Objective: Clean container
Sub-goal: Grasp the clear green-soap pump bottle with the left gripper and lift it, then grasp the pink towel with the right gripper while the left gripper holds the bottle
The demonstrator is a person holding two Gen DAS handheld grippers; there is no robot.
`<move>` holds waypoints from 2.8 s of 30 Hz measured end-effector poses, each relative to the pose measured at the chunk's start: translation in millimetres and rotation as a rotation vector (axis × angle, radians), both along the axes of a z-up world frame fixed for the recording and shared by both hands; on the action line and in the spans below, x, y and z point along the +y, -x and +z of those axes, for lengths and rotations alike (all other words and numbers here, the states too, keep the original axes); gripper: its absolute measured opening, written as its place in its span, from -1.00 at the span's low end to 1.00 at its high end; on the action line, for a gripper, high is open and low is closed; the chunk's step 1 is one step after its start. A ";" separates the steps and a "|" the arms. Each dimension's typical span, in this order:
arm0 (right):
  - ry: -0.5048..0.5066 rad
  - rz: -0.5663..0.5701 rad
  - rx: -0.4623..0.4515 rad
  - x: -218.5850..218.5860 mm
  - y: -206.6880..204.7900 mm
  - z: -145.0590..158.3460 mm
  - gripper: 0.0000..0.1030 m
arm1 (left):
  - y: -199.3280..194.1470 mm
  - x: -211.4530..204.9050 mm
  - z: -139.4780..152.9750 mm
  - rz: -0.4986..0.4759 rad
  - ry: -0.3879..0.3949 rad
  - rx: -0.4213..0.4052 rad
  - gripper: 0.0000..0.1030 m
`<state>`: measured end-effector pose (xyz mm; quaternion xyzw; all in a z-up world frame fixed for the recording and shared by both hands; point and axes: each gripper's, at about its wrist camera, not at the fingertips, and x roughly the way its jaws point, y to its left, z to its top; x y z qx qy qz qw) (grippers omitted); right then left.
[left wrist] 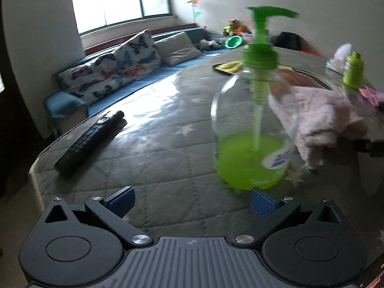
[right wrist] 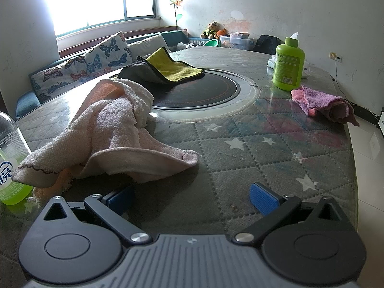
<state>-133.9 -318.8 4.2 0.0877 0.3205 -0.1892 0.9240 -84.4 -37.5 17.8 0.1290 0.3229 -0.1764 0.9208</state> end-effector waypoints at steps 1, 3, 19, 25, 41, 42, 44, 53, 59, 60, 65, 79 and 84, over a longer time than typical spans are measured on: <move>0.000 0.000 0.000 0.0 -0.1 0.0 1.00 | 0.7 -4.0 -1.3 -0.014 -0.004 -0.001 1.00; 0.000 0.000 0.000 -0.1 0.0 0.0 1.00 | 0.9 -10.3 -1.7 -0.038 -0.006 -0.001 1.00; -0.001 0.000 0.000 -0.4 0.3 0.4 1.00 | -16.7 -45.7 -6.7 -0.161 -0.008 -0.008 1.00; 0.000 0.000 0.000 -0.5 0.3 0.4 1.00 | -15.4 -52.0 -1.9 -0.201 0.028 -0.009 0.88; -0.084 0.024 -0.102 -1.6 15.6 16.3 1.00 | -21.8 -51.9 -3.8 -0.205 0.038 0.015 0.81; -0.094 0.034 -0.119 -1.0 15.6 20.0 1.00 | -22.8 -52.0 -4.6 -0.204 0.039 0.019 0.80; -0.102 0.061 -0.154 1.5 12.8 28.4 1.00 | -23.9 -52.6 -5.0 -0.202 0.037 0.022 0.80; -0.059 0.142 -0.083 19.0 -31.5 25.8 1.00 | -29.6 -56.4 -8.4 -0.195 0.033 0.036 0.74; -0.037 0.132 0.002 21.9 -42.4 11.9 0.94 | -33.9 -59.8 -10.9 -0.183 0.035 0.046 0.74; -0.024 0.136 0.008 24.6 -41.5 11.7 0.94 | -34.1 -59.9 -10.9 -0.182 0.035 0.047 0.74; 0.042 0.135 0.035 36.8 -39.0 10.7 0.80 | -34.4 -59.5 -9.3 -0.180 0.040 0.055 0.70; 0.000 0.095 0.014 22.0 -11.3 18.3 -0.17 | -24.8 -63.4 -7.8 -0.225 0.048 0.073 0.70; -0.012 0.085 0.029 16.8 -0.3 22.3 -0.25 | -23.6 -63.0 -7.2 -0.226 0.048 0.077 0.70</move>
